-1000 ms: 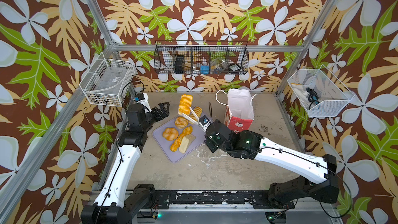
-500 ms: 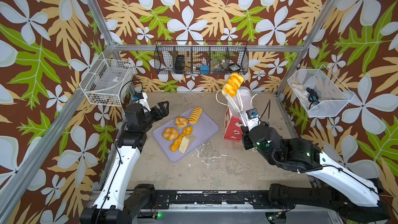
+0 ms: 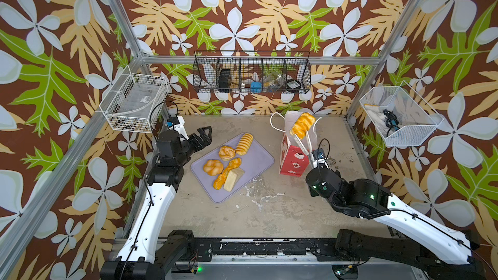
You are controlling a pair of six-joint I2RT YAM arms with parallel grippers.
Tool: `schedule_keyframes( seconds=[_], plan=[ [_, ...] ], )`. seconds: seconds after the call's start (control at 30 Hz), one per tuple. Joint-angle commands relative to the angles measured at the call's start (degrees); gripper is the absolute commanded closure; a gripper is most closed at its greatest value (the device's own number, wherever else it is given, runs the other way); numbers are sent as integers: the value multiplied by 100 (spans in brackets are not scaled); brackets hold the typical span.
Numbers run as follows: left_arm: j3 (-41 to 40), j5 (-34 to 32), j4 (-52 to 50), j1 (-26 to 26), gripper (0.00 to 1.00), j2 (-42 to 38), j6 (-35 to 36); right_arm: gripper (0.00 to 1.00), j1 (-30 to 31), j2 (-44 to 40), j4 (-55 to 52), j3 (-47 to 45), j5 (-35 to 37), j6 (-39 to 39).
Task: Pack bread into a paper bag
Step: Place the fake bread in the paper bag.
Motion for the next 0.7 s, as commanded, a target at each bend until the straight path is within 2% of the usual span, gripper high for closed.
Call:
schedule_keyframes(
  seconds=[0.0,0.03,0.07,0.13,0.17,0.33,0.47,0.5,0.53,0.57,0.6,0.67],
  plan=[
    [-23,86,165,5,0,-27,23,100,-202,-24,384,-38,126,-89],
    [-34,88,172,9,0,-30,21,100,-261,-16,393,-27,146,-105],
    [-51,88,167,5,0,-41,17,93,-283,-24,405,-2,166,-131],
    [-75,88,169,5,0,-69,23,71,-293,-40,454,45,216,-232],
    [-91,89,165,6,0,-81,27,64,-293,-41,474,71,230,-263],
    [-111,62,130,5,0,-121,52,53,-312,76,529,180,300,-452],
    [-126,45,120,3,0,-150,67,50,-332,117,642,203,344,-571],
    [-120,44,118,5,0,-163,66,53,-345,116,701,216,345,-638],
    [-120,36,120,5,0,-159,68,69,-355,117,767,228,353,-714],
    [-130,36,121,5,0,-156,70,90,-363,130,839,248,387,-786],
    [-129,36,125,5,0,-163,71,100,-389,134,945,284,406,-916],
    [-121,34,132,5,0,-141,67,100,-440,183,1174,387,443,-1223]
  ],
)
